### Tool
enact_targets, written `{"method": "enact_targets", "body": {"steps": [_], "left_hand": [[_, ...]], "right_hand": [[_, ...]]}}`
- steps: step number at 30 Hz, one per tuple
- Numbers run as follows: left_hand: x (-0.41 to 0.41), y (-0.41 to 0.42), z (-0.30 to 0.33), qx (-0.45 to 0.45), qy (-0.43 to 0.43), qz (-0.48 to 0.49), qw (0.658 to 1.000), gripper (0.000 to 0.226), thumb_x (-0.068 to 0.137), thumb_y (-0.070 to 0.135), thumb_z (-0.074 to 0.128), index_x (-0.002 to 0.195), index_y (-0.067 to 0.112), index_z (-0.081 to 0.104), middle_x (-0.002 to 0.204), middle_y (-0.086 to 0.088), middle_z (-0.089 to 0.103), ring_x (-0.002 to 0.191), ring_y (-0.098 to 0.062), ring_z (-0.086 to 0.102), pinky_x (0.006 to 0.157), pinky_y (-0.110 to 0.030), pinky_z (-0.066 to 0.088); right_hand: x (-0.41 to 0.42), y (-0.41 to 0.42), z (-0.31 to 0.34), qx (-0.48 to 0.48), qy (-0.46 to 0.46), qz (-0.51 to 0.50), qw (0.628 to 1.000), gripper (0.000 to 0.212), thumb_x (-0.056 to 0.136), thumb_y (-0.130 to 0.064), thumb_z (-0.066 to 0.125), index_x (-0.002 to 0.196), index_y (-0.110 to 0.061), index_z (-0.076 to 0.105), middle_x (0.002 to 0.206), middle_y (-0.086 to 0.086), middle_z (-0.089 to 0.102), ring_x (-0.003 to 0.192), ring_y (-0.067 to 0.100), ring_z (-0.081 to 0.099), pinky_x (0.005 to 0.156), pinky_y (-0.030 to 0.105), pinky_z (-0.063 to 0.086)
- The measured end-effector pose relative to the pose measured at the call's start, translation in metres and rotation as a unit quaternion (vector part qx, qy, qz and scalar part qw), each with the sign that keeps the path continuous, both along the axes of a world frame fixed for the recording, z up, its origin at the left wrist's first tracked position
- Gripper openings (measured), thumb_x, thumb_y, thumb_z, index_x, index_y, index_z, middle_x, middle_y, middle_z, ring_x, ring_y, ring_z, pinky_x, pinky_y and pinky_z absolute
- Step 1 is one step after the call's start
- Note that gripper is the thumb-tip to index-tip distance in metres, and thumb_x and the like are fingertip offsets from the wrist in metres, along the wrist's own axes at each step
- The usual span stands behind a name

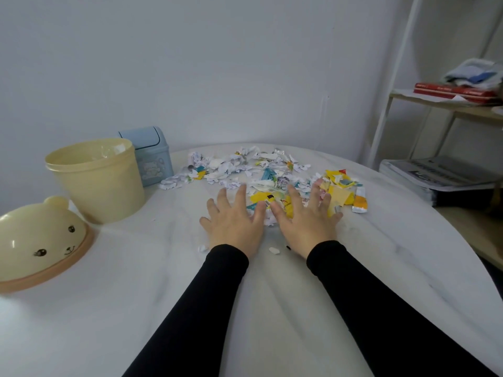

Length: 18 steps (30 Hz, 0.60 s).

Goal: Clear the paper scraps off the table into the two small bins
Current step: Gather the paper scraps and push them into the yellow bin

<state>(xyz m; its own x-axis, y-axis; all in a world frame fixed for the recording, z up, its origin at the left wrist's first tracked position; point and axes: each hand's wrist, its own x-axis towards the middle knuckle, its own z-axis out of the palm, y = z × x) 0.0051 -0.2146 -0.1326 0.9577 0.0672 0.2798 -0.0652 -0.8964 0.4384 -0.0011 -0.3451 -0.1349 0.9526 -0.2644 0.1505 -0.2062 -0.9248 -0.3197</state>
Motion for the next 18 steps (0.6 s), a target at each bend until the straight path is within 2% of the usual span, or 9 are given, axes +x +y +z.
{"method": "enact_targets", "body": {"steps": [3,5,7,9,12,15,17,18], "left_hand": [[0.002,-0.004,-0.006,0.071,0.067,-0.048,0.994,0.060,0.093,0.061,0.020,0.149,0.040,0.009,0.160,-0.003,0.001,0.145,-0.032,0.002,0.111,-0.053,0.011],[0.002,-0.005,-0.008,0.108,0.095,-0.055,0.988,0.059,0.094,0.059,0.014,0.149,0.037,0.009,0.160,-0.003,0.000,0.144,-0.033,0.007,0.111,-0.051,0.012],[0.002,-0.005,-0.009,0.125,0.093,-0.054,0.986,0.055,0.097,0.051,0.014,0.149,0.033,0.016,0.158,-0.004,0.009,0.140,-0.031,0.016,0.108,-0.048,0.017],[0.002,-0.005,-0.009,0.129,0.070,-0.047,0.988,0.048,0.099,0.044,0.019,0.142,0.027,0.031,0.149,-0.008,0.028,0.132,-0.030,0.026,0.103,-0.045,0.023],[0.002,-0.002,-0.009,0.100,0.035,-0.028,0.994,0.041,0.097,0.043,0.030,0.126,0.019,0.046,0.130,-0.008,0.041,0.120,-0.028,0.036,0.095,-0.040,0.032],[0.003,0.001,-0.007,0.084,0.025,0.003,0.996,0.043,0.096,0.048,0.032,0.119,0.015,0.049,0.121,-0.008,0.046,0.114,-0.027,0.040,0.088,-0.039,0.039],[0.002,0.000,-0.005,0.093,0.023,0.020,0.995,0.044,0.098,0.045,0.031,0.118,0.012,0.050,0.119,-0.010,0.049,0.112,-0.028,0.045,0.084,-0.037,0.041],[0.001,0.000,-0.005,0.094,0.023,0.023,0.995,0.043,0.098,0.043,0.030,0.117,0.010,0.051,0.117,-0.010,0.051,0.110,-0.028,0.047,0.082,-0.036,0.042]], "right_hand": [[0.007,0.000,-0.001,-0.020,-0.060,0.013,0.998,0.062,0.094,-0.062,0.019,0.150,-0.038,0.009,0.160,0.006,-0.001,0.146,0.034,-0.007,0.111,0.063,0.003],[0.009,0.001,-0.003,-0.032,-0.063,0.035,0.997,0.060,0.095,-0.061,0.020,0.150,-0.039,0.011,0.160,0.003,-0.001,0.146,0.034,-0.006,0.111,0.063,0.003],[0.010,0.001,-0.006,-0.032,-0.007,0.062,0.998,0.059,0.093,-0.064,0.019,0.148,-0.043,0.014,0.161,-0.001,-0.002,0.146,0.035,-0.003,0.111,0.061,0.009],[0.010,0.002,-0.009,-0.048,0.037,0.068,0.996,0.060,0.092,-0.068,0.018,0.145,-0.042,0.027,0.159,-0.002,0.013,0.144,0.036,0.009,0.109,0.056,0.020],[0.007,0.002,-0.007,-0.066,-0.020,0.050,0.996,0.050,0.091,-0.063,0.033,0.127,-0.031,0.049,0.136,0.000,0.047,0.127,0.030,0.037,0.096,0.044,0.034],[0.003,0.004,-0.004,-0.066,-0.052,0.051,0.995,0.034,0.090,-0.050,0.042,0.104,-0.023,0.056,0.114,0.004,0.056,0.115,0.029,0.044,0.087,0.039,0.036],[0.000,0.005,-0.002,-0.031,-0.072,0.063,0.995,0.029,0.088,-0.047,0.045,0.080,-0.019,0.048,0.091,0.004,0.057,0.102,0.029,0.049,0.075,0.036,0.036],[-0.002,0.006,-0.002,-0.008,-0.083,0.069,0.994,0.033,0.087,-0.045,0.047,0.071,-0.017,0.042,0.077,0.002,0.051,0.091,0.027,0.050,0.066,0.034,0.034]]}}
